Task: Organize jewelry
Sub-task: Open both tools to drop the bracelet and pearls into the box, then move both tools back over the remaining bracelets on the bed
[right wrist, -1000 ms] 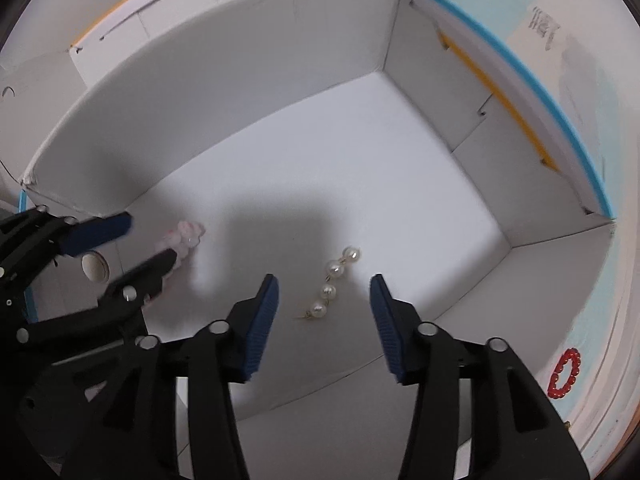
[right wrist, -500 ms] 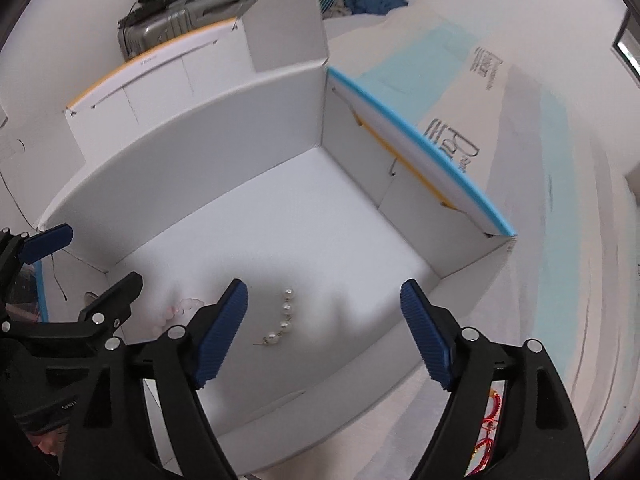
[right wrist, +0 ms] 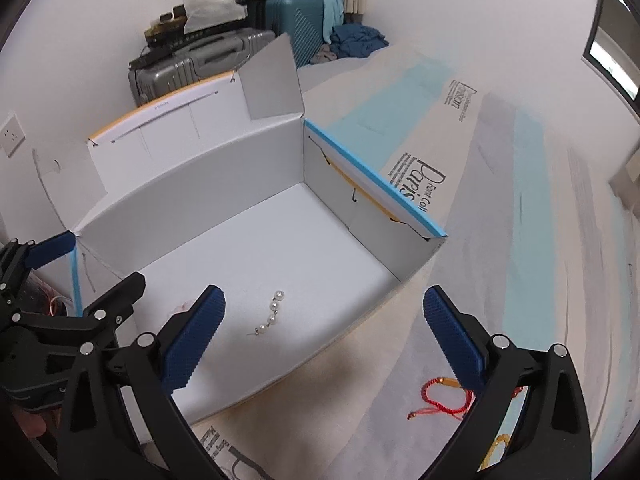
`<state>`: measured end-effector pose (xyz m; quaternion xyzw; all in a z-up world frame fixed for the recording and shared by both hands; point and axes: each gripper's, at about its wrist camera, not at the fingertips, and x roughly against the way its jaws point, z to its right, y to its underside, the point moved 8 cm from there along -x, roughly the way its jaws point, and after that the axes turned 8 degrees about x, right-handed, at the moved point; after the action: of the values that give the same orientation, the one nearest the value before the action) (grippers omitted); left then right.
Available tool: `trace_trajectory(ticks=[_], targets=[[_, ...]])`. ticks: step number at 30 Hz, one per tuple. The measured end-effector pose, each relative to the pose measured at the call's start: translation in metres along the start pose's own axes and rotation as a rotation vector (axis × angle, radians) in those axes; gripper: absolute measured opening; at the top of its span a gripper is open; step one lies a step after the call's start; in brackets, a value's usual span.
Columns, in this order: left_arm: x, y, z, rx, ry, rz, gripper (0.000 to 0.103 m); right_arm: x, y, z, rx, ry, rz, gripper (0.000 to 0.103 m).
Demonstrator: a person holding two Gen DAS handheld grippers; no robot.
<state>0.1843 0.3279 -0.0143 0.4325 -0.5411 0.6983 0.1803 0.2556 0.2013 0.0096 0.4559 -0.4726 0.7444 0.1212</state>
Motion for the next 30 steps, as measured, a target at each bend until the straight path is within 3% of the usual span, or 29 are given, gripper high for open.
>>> trace_trajectory(ticks=[14,30], targets=[[0.042,0.010,0.060,-0.026,0.078,0.066,0.097,0.056,0.031,0.049,-0.084,0.050,0.075,0.096],[0.059,0.043,0.167,-0.112,0.165,0.086,0.097,0.105,0.108,0.140,-0.196,0.141,0.099,0.096]])
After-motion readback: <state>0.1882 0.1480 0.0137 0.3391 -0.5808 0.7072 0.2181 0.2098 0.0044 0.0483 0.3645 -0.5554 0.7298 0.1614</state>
